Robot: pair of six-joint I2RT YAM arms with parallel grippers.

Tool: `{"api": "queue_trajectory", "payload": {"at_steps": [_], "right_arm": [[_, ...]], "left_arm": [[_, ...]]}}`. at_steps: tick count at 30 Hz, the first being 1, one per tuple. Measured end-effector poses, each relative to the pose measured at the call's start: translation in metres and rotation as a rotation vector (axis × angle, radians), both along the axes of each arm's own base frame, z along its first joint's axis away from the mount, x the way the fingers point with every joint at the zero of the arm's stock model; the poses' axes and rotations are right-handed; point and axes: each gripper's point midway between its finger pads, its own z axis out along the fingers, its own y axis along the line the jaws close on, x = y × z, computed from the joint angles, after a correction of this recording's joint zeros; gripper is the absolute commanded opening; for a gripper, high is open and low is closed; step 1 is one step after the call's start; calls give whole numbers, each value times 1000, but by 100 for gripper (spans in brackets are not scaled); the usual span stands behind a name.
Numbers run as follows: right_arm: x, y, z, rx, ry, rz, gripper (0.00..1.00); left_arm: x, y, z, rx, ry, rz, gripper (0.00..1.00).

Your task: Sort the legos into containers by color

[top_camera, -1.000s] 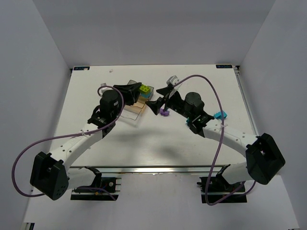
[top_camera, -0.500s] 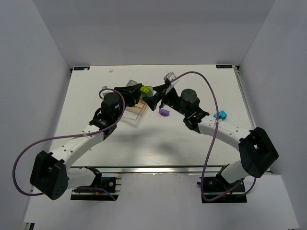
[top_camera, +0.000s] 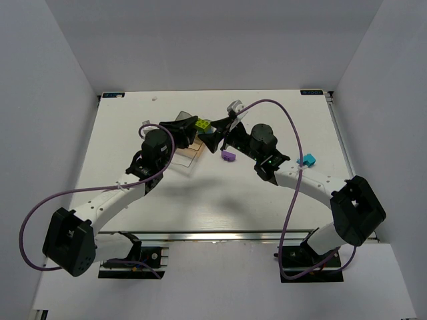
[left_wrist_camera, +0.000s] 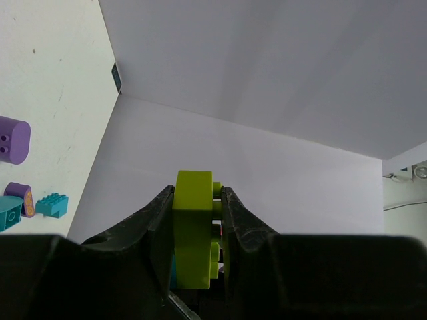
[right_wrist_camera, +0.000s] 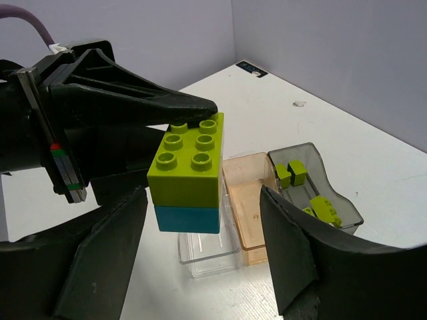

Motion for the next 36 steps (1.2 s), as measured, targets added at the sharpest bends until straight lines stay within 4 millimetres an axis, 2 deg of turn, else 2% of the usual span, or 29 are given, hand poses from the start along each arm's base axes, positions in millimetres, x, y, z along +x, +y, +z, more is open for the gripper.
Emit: {"api": "queue_trajectory", "payload": {"at_steps": [6, 9, 15, 20, 23, 26, 27, 29, 30, 33, 36], "right_arm": [[0, 0, 0, -1, -6, 3, 69], [0, 1, -2, -5, -4, 7, 62], [-1, 4, -7, -15, 3, 20, 66], [0, 5, -11, -21, 7, 22, 63], [0, 5, -11, -22, 6, 24, 55], [0, 6, -9, -22, -1, 26, 38], [0, 5, -9, -24, -5, 27, 27], [0, 5, -10, -30, -11, 30, 18], [0, 5, -9, -32, -15, 35, 11], [0, 5, -10, -35, -21, 46, 2], [0, 4, -10, -40, -28, 55, 0]], "left_arm": [[2, -2, -1, -8, -1, 0, 0], [3, -2, -3, -6, 3, 0, 0], [5, -3, -2, -16, -4, -2, 0], [5, -3, -1, -19, -3, -1, 0], [5, -3, -1, -21, -4, -2, 0], [5, -3, 0, -25, -6, -1, 0], [5, -3, 0, -26, -7, -1, 0], [5, -3, 0, -27, -6, -1, 0], [5, -3, 0, -27, -6, -1, 0], [5, -3, 0, -28, -6, -1, 0], [5, -3, 0, -28, -6, 0, 0]]}}
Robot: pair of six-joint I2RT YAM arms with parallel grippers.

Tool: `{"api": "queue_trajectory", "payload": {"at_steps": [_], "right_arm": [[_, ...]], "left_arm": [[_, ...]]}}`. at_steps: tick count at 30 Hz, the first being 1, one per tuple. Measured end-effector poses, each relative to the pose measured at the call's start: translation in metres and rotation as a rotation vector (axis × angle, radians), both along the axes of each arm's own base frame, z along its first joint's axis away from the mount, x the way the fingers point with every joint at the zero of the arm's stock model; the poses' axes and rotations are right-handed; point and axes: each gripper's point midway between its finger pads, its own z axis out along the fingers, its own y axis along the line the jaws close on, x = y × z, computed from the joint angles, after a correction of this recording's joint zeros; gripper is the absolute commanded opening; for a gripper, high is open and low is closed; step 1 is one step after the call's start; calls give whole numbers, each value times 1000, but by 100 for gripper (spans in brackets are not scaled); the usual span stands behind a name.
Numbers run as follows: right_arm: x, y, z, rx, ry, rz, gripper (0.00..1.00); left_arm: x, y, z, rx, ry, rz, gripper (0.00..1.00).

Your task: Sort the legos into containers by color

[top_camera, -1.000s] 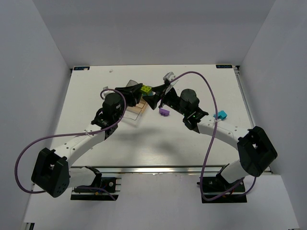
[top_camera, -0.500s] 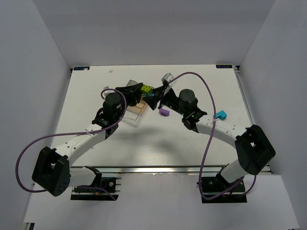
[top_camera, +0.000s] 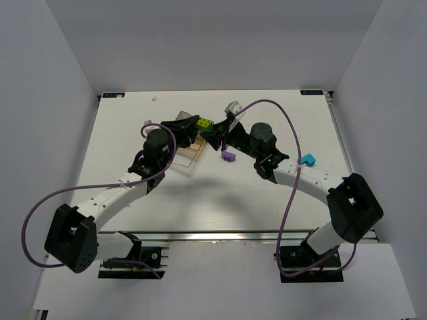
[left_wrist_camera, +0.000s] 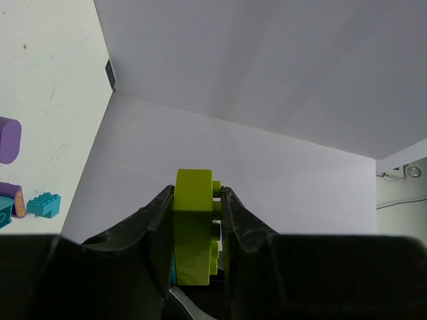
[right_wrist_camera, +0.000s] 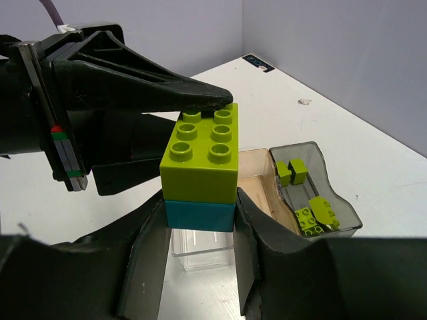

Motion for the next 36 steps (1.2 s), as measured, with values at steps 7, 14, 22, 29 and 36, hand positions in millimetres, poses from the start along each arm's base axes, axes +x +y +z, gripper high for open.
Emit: {"api": "queue_trajectory", "payload": {"at_steps": [7, 14, 22, 29, 36], "right_arm": [[-4, -7, -2, -15, -21, -3, 0], [-5, -13, -12, -36, -20, -14, 0], [-19, -10, -25, -58, 1, 41, 0], [-26, -8, -30, -65, 12, 63, 0], [-27, -21, -40, -103, 47, 62, 0]], "left_arm": [[-2, -5, -1, 1, 3, -21, 0], [-3, -12, -10, 10, 22, -54, 0], [8, -4, -2, -6, 2, -19, 0], [19, 0, 5, -27, -22, 6, 0], [52, 21, -9, 125, 14, 58, 0]]}}
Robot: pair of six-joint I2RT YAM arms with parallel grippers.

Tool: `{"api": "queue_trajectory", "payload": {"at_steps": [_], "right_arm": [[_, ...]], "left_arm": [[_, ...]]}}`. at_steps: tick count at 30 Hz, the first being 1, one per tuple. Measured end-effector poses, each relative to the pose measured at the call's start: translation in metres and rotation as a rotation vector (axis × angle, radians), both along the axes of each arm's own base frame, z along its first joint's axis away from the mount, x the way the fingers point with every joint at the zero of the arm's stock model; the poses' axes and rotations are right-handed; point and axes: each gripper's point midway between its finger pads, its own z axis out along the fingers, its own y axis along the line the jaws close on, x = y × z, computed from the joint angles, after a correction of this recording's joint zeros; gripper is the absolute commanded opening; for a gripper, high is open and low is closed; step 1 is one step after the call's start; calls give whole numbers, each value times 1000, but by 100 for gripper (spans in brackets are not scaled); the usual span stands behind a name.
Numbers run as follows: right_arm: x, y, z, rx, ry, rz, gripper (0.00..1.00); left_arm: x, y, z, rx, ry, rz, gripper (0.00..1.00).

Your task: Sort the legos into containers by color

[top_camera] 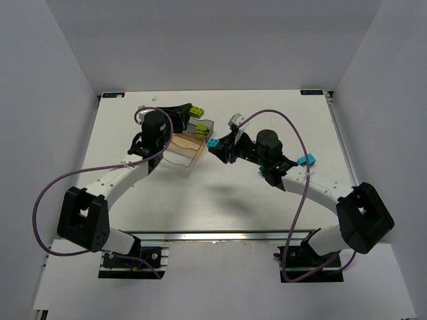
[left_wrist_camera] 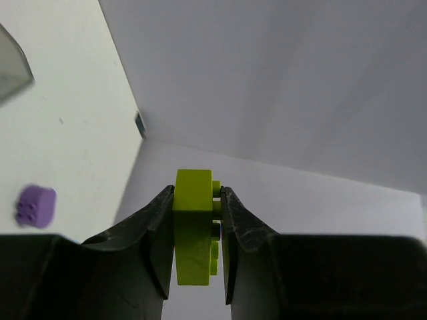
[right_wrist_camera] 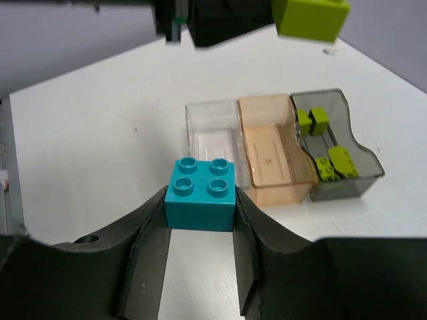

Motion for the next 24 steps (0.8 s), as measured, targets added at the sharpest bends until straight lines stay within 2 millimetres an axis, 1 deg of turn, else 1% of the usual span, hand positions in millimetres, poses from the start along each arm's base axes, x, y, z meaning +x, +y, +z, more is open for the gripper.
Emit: {"api": "queue_trajectory", "payload": {"at_steps": [3, 4, 5, 6, 8, 11, 13, 15, 17, 19, 21, 24], "right_arm": [[2, -13, -6, -51, 10, -2, 0], [-1, -17, -11, -79, 12, 10, 0], [-1, -23, -10, -94, 4, 12, 0], [-3, -28, -12, -117, -3, 22, 0], [-9, -36, -13, -160, -28, 49, 0], [-20, -45, -10, -207, -67, 86, 0], [-24, -50, -6, -221, -90, 97, 0], [-25, -57, -1, -228, -112, 90, 0], [-23, -64, 4, -230, -128, 73, 0], [-20, -69, 7, -233, -142, 60, 0], [-17, -73, 8, -235, -144, 47, 0], [-14, -77, 6, -240, -137, 35, 0]], "left_arm": [[25, 17, -13, 91, 34, 31, 0], [35, 21, -21, 122, 56, 35, 0], [45, 24, -29, 149, 72, 38, 0], [54, 26, -42, 183, 99, 35, 0], [72, 25, -69, 258, 165, 19, 0], [95, 16, -107, 354, 244, -24, 0], [103, 13, -131, 409, 293, -46, 0], [108, 13, -151, 460, 342, -62, 0], [115, 12, -164, 506, 373, -74, 0], [121, 11, -171, 540, 391, -83, 1], [124, 11, -175, 563, 403, -91, 6], [125, 11, -181, 583, 415, -98, 18]]}}
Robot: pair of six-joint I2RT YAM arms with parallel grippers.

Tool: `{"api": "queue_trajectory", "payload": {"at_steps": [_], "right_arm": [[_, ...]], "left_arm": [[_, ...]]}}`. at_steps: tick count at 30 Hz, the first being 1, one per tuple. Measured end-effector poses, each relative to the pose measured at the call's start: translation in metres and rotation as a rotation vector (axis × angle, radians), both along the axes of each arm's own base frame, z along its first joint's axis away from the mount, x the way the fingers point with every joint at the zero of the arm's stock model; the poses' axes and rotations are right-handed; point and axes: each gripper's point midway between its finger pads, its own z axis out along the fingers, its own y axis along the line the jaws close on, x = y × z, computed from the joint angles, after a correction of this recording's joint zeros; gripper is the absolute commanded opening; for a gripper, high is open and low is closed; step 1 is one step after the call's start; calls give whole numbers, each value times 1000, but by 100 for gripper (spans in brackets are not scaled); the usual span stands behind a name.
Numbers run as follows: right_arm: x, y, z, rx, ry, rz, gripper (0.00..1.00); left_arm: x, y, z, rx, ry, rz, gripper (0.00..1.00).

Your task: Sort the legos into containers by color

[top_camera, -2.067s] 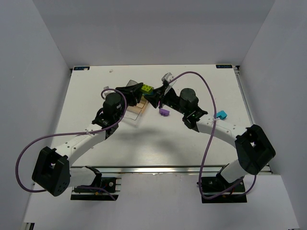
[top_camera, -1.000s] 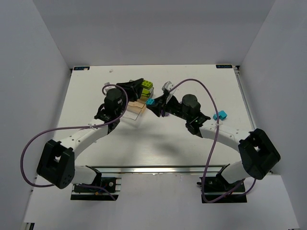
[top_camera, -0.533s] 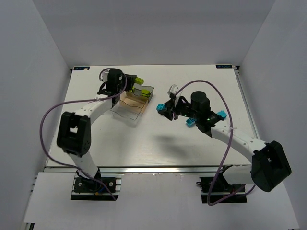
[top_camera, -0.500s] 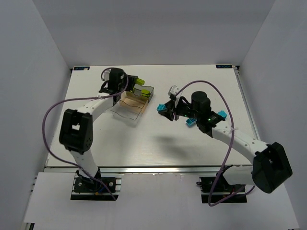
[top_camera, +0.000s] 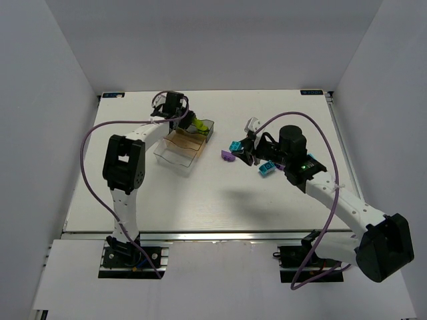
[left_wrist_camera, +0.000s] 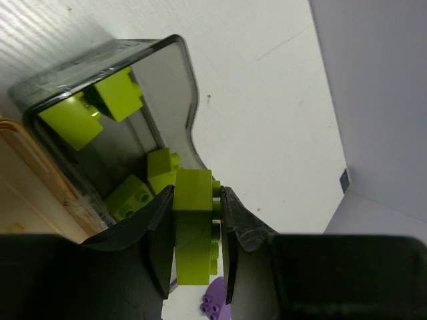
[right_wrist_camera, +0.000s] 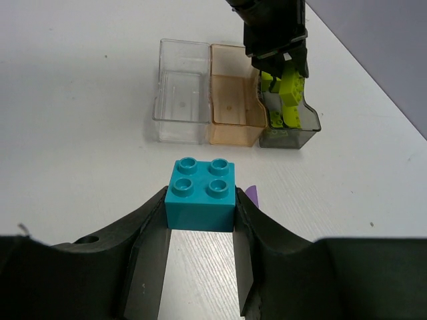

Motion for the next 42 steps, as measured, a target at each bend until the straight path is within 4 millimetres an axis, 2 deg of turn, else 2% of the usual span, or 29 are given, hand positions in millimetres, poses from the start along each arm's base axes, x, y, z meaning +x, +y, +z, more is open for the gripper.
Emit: {"api": "queue_trajectory", "payload": {"at_steps": [1, 3, 4, 7, 10, 16, 17, 19, 22, 23, 25, 27, 29, 30, 31, 33, 38, 40, 42], "right_arm": [[1, -1, -1, -2, 1, -2, 0], [2, -2, -2, -6, 1, -6, 0], [2, -3, -2, -8, 1, -6, 0], [3, -4, -4, -15, -2, -4, 0], [3, -2, -8, -20, 3, 8, 0], [3, 2, -23, -45, 53, 33, 0], [4, 3, -25, -48, 62, 38, 0], [7, 7, -29, -60, 91, 48, 0], [18, 17, -27, -78, 141, 67, 0], [25, 22, -24, -81, 154, 71, 0], [39, 33, -18, -87, 175, 78, 0], [54, 44, -15, -94, 188, 82, 0], [64, 53, -19, -111, 210, 79, 0], [68, 57, -22, -122, 225, 79, 0], [70, 62, -28, -140, 246, 80, 0], [76, 75, -37, -168, 271, 84, 0], [84, 103, -67, -245, 322, 87, 0], [87, 111, -78, -269, 339, 85, 0], [91, 119, -89, -287, 356, 80, 0]], "left_arm": [[-1, 1, -4, 6, 11, 0, 29], [-4, 2, -9, 16, 29, -3, 42], [-5, 2, -11, 20, 36, -3, 53], [-6, 3, -12, 26, 41, -6, 68], [-6, 3, -12, 27, 39, -9, 77], [-6, 0, 3, 14, 9, -16, 75], [-6, -1, 10, 11, -5, -18, 73], [-10, 1, 31, 10, -47, -30, 59], [-30, 10, 76, 30, -143, -50, 45], [-40, 16, 94, 50, -187, -56, 45], [-66, 31, 128, 101, -267, -65, 46], [-95, 47, 156, 155, -349, -70, 52], [-127, 64, 171, 206, -405, -73, 65], [-143, 71, 173, 228, -426, -78, 68], [-157, 77, 173, 244, -441, -83, 70], [-181, 86, 159, 271, -434, -92, 74], [-230, 101, 100, 309, -336, -134, 78], [-247, 106, 86, 313, -310, -142, 79], [-261, 110, 83, 310, -313, -140, 79]]}}
